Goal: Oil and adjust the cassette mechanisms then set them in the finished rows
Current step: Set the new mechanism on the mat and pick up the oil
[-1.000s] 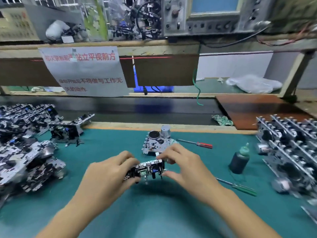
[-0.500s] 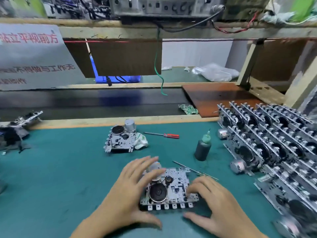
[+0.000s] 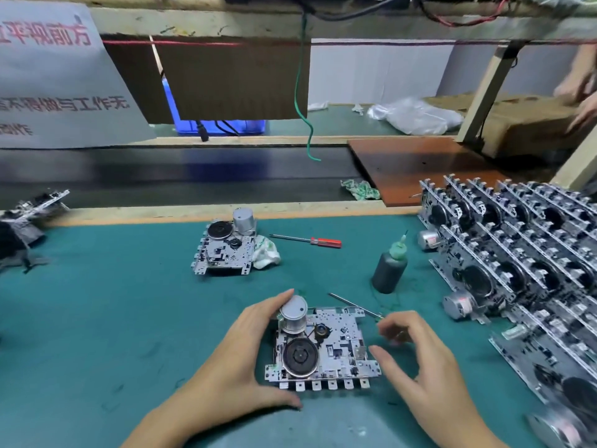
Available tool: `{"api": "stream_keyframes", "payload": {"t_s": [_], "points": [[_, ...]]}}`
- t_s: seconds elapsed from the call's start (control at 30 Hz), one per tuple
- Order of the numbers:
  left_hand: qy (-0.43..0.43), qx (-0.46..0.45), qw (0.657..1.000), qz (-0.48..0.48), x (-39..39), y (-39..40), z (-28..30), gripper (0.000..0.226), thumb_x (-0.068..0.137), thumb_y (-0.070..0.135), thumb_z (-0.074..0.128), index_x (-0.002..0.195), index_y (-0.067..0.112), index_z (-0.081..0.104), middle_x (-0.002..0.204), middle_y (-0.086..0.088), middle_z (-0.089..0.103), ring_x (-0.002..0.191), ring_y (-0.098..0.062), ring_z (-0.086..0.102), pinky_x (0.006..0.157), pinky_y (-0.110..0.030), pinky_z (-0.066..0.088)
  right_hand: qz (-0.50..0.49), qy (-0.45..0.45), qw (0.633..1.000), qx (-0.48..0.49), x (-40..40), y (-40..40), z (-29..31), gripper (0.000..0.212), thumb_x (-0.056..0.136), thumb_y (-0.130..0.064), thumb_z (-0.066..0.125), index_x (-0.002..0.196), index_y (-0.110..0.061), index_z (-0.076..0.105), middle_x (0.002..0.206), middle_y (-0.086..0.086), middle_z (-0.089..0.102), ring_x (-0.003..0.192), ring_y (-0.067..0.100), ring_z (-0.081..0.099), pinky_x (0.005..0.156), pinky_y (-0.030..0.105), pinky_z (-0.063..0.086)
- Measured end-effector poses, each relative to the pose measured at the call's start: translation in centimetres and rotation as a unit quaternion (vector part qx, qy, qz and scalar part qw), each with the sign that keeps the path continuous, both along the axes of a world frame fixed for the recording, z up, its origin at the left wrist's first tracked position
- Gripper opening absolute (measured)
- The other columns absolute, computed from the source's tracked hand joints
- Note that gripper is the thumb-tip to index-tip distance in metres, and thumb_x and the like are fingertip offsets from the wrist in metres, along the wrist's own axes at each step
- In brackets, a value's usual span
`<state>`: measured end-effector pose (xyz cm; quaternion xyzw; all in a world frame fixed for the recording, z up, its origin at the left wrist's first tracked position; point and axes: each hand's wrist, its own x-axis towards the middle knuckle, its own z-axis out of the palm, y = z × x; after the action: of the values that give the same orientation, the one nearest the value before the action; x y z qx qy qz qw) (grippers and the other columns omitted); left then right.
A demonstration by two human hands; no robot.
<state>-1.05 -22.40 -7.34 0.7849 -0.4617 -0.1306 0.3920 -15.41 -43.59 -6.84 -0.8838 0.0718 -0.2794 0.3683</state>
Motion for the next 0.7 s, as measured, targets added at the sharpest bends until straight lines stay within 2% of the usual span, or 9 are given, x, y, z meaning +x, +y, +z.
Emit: {"api": "stream_keyframes", "payload": {"t_s": [0.17,0.23,0.37,0.43,0.47,0.53,0.6,0.63,0.7], "points": [[-0.043,0.003,0.999,0.026,-0.7,-0.7,0.0,0.113,0.055,0.048,0.078,0.14,0.06,0.003,0.136,0.042,0.022,0.132,0.01,0.027,0.106,-0.013,0.025,-0.006,0.014,1.0,-0.016,0.2,-0.1,-0.2,0.017,0.08,-0.047,0.053,0.094,-0.043,0.045,0.094,-0.019,0.053,0.087,-0.002,0.053,0.076,0.006,0.038],[-0.066,0.009,0.997,0.044,-0.8,-0.8,-0.1,0.112,0.053,0.051,0.076,0.138,0.062,0.004,0.136,0.043,0.024,0.129,0.013,0.029,0.104,-0.01,0.026,0.0,0.02,1.0,-0.013,0.1,-0.1,-0.2,0.017,0.08,-0.048,0.054,0.094,-0.043,0.046,0.095,-0.019,0.053,0.089,-0.001,0.053,0.077,0.008,0.038],[-0.033,0.022,0.998,0.041,-0.5,-0.4,-0.3,0.124,0.047,0.069,0.079,0.138,0.063,-0.005,0.136,0.046,0.019,0.128,0.016,0.025,0.1,-0.001,0.02,0.016,0.039,0.999,-0.021,0.1,-0.1,0.7,0.022,0.081,-0.049,0.055,0.1,-0.039,0.049,0.103,-0.024,0.05,0.1,-0.001,0.05,0.082,0.015,0.039],[-0.016,0.016,0.999,0.035,-0.4,-0.4,-0.3,0.125,0.044,0.073,0.079,0.137,0.065,-0.006,0.136,0.048,0.018,0.128,0.018,0.023,0.099,0.001,0.018,0.048,0.081,0.994,-0.054,0.4,-0.3,1.5,0.041,0.077,-0.058,0.056,0.114,-0.043,0.046,0.119,-0.029,0.044,0.115,-0.004,0.043,0.094,0.014,0.035],[-0.01,0.014,0.999,0.033,-0.4,-0.3,-0.2,0.125,0.044,0.073,0.079,0.136,0.065,-0.005,0.136,0.048,0.019,0.129,0.017,0.023,0.099,0.001,0.018,0.071,0.12,0.987,-0.078,0.7,-0.4,2.0,0.058,0.073,-0.066,0.057,0.124,-0.048,0.037,0.132,-0.032,0.035,0.125,-0.008,0.033,0.101,0.011,0.028],[-0.013,0.008,1.0,0.026,-0.3,-0.4,-0.1,0.125,0.045,0.072,0.079,0.138,0.064,-0.005,0.137,0.046,0.02,0.129,0.015,0.025,0.101,-0.002,0.02,0.114,0.217,0.958,-0.149,1.6,-0.5,2.7,0.097,0.061,-0.081,0.054,0.137,-0.055,-0.001,0.143,-0.04,-0.001,0.134,-0.017,-0.002,0.11,0.006,0.003],[-0.02,0.002,1.0,0.022,-0.3,-0.4,-0.1,0.123,0.047,0.071,0.079,0.139,0.062,-0.003,0.138,0.044,0.021,0.13,0.014,0.026,0.101,-0.003,0.021,0.144,0.281,0.922,-0.226,2.5,-0.5,3.2,0.12,0.054,-0.085,0.055,0.136,-0.05,-0.025,0.139,-0.038,-0.021,0.125,-0.022,-0.025,0.105,0.006,-0.017],[-0.023,0.0,1.0,0.018,-0.3,-0.5,0.0,0.123,0.047,0.07,0.079,0.139,0.062,-0.002,0.139,0.043,0.021,0.13,0.014,0.026,0.102,-0.003,0.021,0.154,0.299,0.908,-0.249,2.9,-0.4,3.4,0.126,0.053,-0.084,0.058,0.138,-0.045,-0.026,0.143,-0.035,-0.018,0.126,-0.02,-0.025,0.104,0.008,-0.02],[-0.027,-0.006,1.0,0.006,-0.4,-0.5,0.0,0.124,0.048,0.07,0.08,0.14,0.06,-0.002,0.141,0.042,0.02,0.131,0.014,0.025,0.102,-0.004,0.02,0.164,0.322,0.891,-0.276,3.6,-0.2,3.3,0.132,0.054,-0.078,0.065,0.147,-0.032,-0.016,0.155,-0.019,-0.002,0.138,-0.006,-0.007,0.107,0.013,-0.014]]}}
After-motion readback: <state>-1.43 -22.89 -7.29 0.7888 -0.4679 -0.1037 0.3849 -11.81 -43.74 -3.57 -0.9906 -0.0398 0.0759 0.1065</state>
